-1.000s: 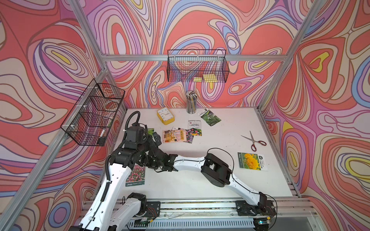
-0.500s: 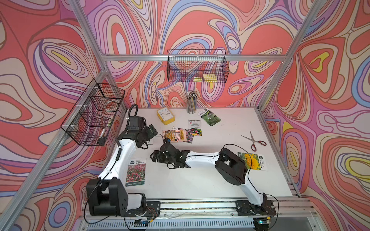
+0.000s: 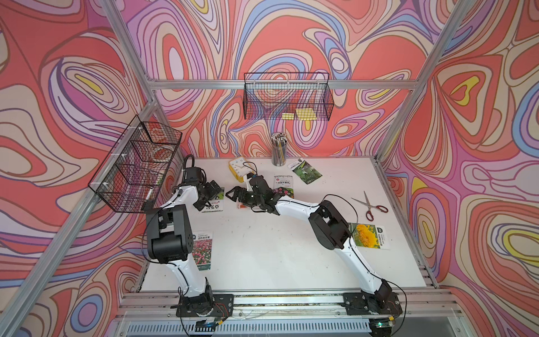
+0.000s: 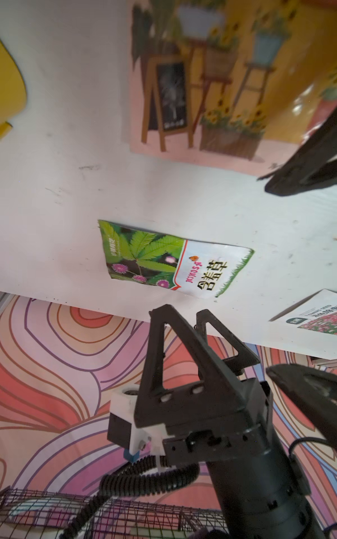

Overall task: Arrange the seed packets in a row
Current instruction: Pick up the seed packet from the center of the board.

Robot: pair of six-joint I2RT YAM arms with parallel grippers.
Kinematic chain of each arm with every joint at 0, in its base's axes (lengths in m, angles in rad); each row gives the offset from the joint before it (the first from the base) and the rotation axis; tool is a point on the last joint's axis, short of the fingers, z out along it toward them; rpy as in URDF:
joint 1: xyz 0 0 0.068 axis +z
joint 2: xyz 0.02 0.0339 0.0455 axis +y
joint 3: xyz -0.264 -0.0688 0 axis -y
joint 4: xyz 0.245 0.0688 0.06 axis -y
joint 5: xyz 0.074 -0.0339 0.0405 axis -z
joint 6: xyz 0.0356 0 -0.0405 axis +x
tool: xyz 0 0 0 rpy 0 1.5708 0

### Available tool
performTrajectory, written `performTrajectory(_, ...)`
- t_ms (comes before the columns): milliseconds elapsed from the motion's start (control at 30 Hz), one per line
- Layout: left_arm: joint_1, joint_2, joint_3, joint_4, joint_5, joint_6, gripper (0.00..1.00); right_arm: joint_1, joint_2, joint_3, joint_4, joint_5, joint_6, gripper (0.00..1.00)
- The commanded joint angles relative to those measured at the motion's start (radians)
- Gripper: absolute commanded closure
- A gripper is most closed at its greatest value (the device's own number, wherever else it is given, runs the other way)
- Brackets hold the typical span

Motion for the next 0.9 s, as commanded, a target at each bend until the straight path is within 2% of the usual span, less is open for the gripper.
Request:
performTrajectory(0, 0.017, 0.055, 0.062, 0.027, 0.012, 0.066, 0.02, 0.021, 0.085, 0.118, -0.068, -0.083, -0.009, 0.10)
performTrajectory(133, 0.049, 0.116, 0.099, 0.030, 0.035, 0.089, 0.03, 0.021, 0.153, 0.199, -0.051, -0.101, 0.002, 0.10)
performTrajectory(300, 0.059, 0.191, 0.188, -0.044, 0.007, 0.146, 0.03, 0.021, 0.221, 0.265, -0.051, -0.094, 0.025, 0.10)
performTrajectory(567, 0.054, 0.288, 0.241, -0.078, 0.150, 0.118, 0.03, 0.020, 0.321, 0.433, -0.167, 0.007, 0.085, 0.11)
performTrajectory(767, 0.008, 0.305, 0.228, -0.083, 0.235, 0.097, 0.02, 0.011, 0.346, 0.454, -0.223, 0.050, 0.139, 0.13)
performTrajectory(867, -0.019, 0.293, 0.193, -0.046, 0.289, 0.066, 0.06, 0.008, 0.342, 0.433, -0.216, 0.042, 0.149, 0.16)
